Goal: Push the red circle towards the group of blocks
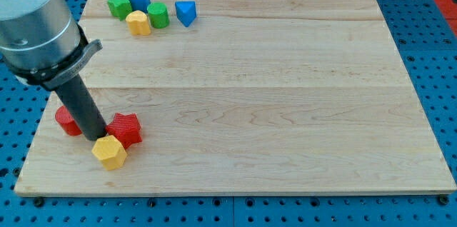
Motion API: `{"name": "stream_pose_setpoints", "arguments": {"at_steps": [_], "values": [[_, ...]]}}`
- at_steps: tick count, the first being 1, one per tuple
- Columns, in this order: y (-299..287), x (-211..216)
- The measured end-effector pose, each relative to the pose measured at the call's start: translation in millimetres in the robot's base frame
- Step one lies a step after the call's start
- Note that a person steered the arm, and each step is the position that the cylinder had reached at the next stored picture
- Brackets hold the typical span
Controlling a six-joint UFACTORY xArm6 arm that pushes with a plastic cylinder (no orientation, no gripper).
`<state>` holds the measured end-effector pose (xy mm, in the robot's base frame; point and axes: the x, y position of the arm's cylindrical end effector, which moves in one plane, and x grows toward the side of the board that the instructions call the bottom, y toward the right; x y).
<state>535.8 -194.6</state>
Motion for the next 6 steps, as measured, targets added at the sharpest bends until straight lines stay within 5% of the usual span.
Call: {"name": "stream_pose_setpoints", "arguments": {"at_steps": [2, 4, 6], "values": [[-49, 16], [-30, -99], [36, -109]]}}
